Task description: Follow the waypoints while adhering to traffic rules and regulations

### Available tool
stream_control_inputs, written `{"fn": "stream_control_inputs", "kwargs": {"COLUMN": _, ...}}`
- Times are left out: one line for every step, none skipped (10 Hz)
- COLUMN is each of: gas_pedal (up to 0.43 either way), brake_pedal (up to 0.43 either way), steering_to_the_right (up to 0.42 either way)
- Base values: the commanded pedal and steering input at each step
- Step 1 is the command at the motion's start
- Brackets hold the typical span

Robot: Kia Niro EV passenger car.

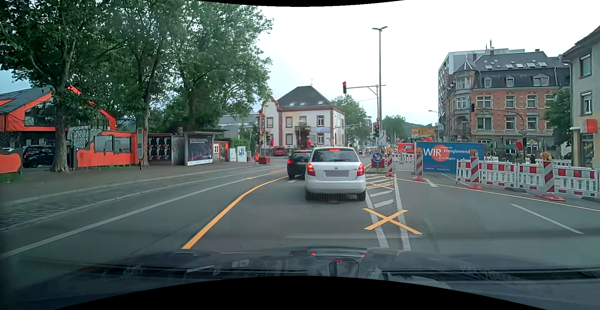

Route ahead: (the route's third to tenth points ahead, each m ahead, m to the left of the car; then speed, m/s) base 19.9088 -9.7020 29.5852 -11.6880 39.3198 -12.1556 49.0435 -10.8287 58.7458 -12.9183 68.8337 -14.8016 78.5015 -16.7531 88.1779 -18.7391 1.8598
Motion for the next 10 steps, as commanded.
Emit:
{"fn": "stream_control_inputs", "kwargs": {"gas_pedal": 0.000, "brake_pedal": 0.152, "steering_to_the_right": -0.037}}
{"fn": "stream_control_inputs", "kwargs": {"gas_pedal": 0.000, "brake_pedal": 0.152, "steering_to_the_right": -0.037}}
{"fn": "stream_control_inputs", "kwargs": {"gas_pedal": 0.000, "brake_pedal": 0.152, "steering_to_the_right": -0.037}}
{"fn": "stream_control_inputs", "kwargs": {"gas_pedal": 0.000, "brake_pedal": 0.159, "steering_to_the_right": -0.037}}
{"fn": "stream_control_inputs", "kwargs": {"gas_pedal": 0.000, "brake_pedal": 0.159, "steering_to_the_right": -0.036}}
{"fn": "stream_control_inputs", "kwargs": {"gas_pedal": 0.000, "brake_pedal": 0.165, "steering_to_the_right": -0.036}}
{"fn": "stream_control_inputs", "kwargs": {"gas_pedal": 0.000, "brake_pedal": 0.171, "steering_to_the_right": -0.034}}
{"fn": "stream_control_inputs", "kwargs": {"gas_pedal": 0.000, "brake_pedal": 0.177, "steering_to_the_right": -0.031}}
{"fn": "stream_control_inputs", "kwargs": {"gas_pedal": 0.000, "brake_pedal": 0.183, "steering_to_the_right": -0.025}}
{"fn": "stream_control_inputs", "kwargs": {"gas_pedal": 0.000, "brake_pedal": 0.189, "steering_to_the_right": -0.019}}
